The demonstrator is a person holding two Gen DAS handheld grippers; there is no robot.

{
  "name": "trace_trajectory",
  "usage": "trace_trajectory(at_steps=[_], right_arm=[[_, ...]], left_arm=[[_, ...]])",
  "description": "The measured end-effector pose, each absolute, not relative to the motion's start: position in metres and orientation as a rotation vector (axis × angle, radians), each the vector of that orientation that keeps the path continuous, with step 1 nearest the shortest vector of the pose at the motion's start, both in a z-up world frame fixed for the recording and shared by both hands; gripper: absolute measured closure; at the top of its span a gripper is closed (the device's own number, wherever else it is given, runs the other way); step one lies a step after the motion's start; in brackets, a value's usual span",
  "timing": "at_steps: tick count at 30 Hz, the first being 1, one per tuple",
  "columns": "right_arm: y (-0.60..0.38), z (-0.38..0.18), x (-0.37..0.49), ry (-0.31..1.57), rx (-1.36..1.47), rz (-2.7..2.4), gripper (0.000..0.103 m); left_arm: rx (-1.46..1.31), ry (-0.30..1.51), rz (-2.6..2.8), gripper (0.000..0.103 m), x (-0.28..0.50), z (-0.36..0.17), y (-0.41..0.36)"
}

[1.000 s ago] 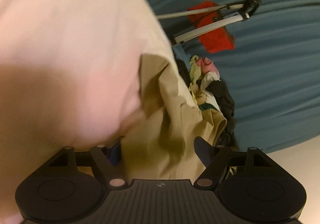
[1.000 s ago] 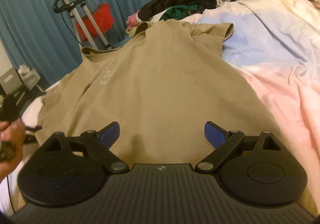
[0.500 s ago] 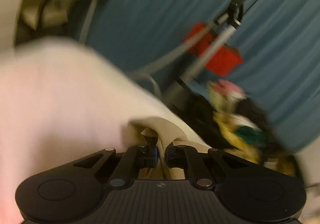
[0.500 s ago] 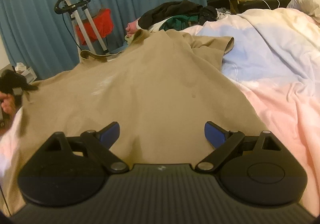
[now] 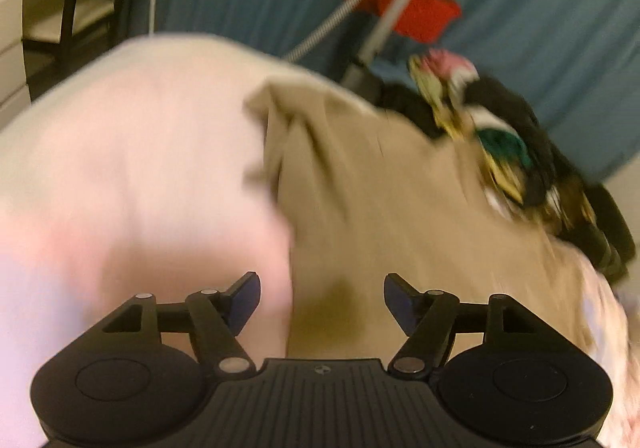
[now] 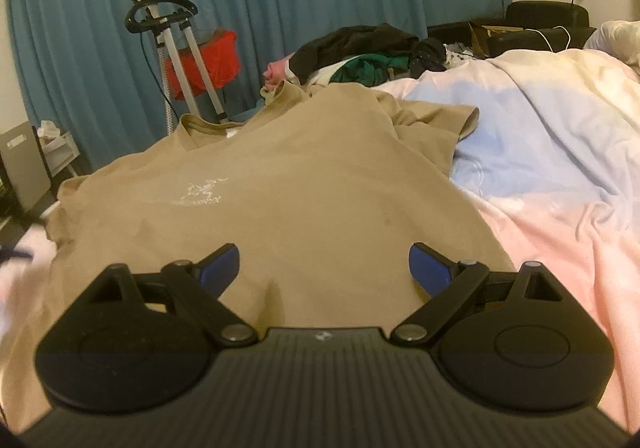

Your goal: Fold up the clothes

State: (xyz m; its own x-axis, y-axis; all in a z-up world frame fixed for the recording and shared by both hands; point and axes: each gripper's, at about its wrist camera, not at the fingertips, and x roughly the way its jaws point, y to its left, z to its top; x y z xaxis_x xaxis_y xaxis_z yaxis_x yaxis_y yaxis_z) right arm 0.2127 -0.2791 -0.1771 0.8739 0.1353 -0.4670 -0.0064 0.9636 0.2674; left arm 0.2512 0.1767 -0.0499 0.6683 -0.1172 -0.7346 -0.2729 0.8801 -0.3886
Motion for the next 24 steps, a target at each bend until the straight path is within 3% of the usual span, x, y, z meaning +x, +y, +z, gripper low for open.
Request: trace_trajectory(at_steps=[5,13,21,24], right_arm=[[-0.279,-0.159,0.190,0.460,0.241,0.081,0.010],[-0.288,-0.124,0.140,0.394,0.234,0.083,0.010],[-0.285,-0.120,0.128,0.359,0.185,0.070,0.010],[-0.283,-0.125,0.131,0.359,0.166,0.073,0.010]], left_arm=[[-0.496,0.814,0.058,0.027,0.174,-0.038,0.155],[-0.323,0.634,0.069,0.022,0.139,0.004,0.101],[-0.199,0.566,-0.029,0.014,0.108,-0.001,0.045],[-0.129,0.540,-0.068,0.003,0.092,-0.005,0.026]])
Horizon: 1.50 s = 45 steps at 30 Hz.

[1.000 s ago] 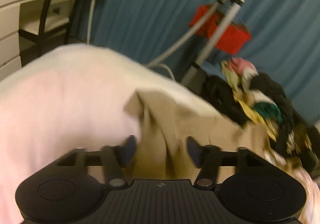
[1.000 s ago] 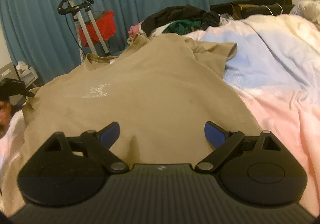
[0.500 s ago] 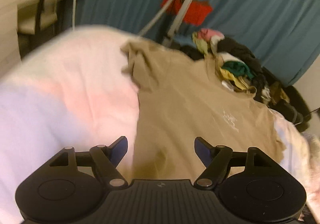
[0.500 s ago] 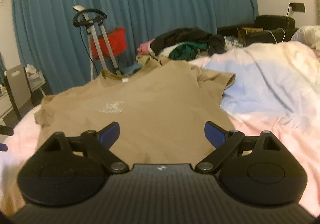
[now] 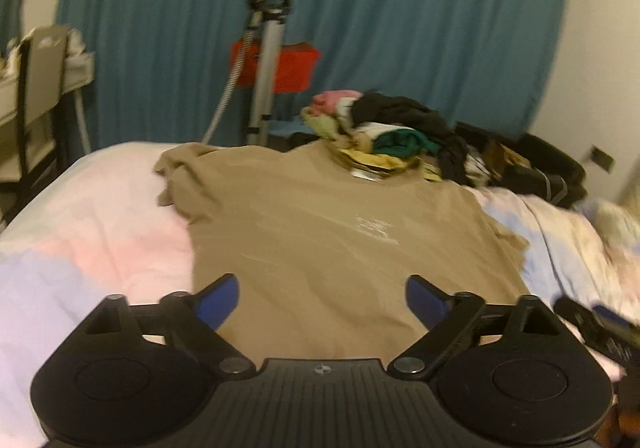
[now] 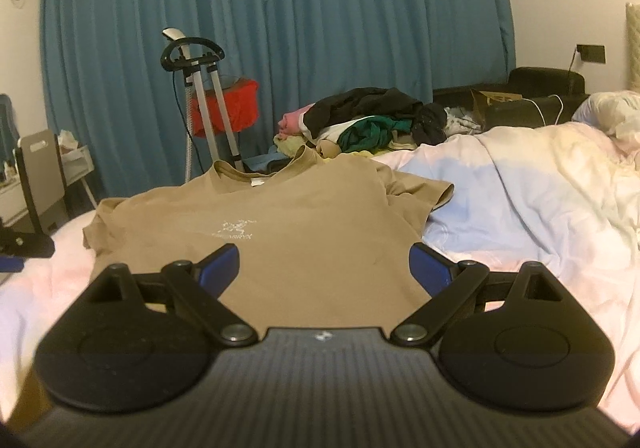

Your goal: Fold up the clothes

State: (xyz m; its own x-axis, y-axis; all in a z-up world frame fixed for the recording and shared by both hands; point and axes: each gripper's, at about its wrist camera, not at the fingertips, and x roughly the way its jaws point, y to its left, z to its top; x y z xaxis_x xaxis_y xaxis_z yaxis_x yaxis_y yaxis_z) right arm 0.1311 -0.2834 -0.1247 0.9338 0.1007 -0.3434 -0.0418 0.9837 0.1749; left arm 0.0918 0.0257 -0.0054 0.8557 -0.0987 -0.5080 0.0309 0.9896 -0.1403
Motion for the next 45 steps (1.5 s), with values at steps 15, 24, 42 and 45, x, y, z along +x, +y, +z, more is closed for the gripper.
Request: trace_trajectory(at_steps=[15,24,42,45], right_arm=[[-0.292,-0.131,0.149,0.382,0.235,0.072,0.010],[-0.389,-0.155,0.213,0.414,0.560,0.020,0.010],[-0.449,-0.234,0.398,0.501,0.596,0.057,0.090],[-0.437,-0.216,0.404,0.490,0.470,0.139,0.097]], left_arm=[[-0.002,0.490,-0.114,0.000,0.078,-0.016,-0.006],[0.000,0.521,-0.102,0.000,0.080,-0.023,-0.012],[-0.025,0.615,-0.173,0.000,0.163,-0.085,-0.037],[-0.038,0.575,-0.134,0.000,0.182,-0.083,-0.038]])
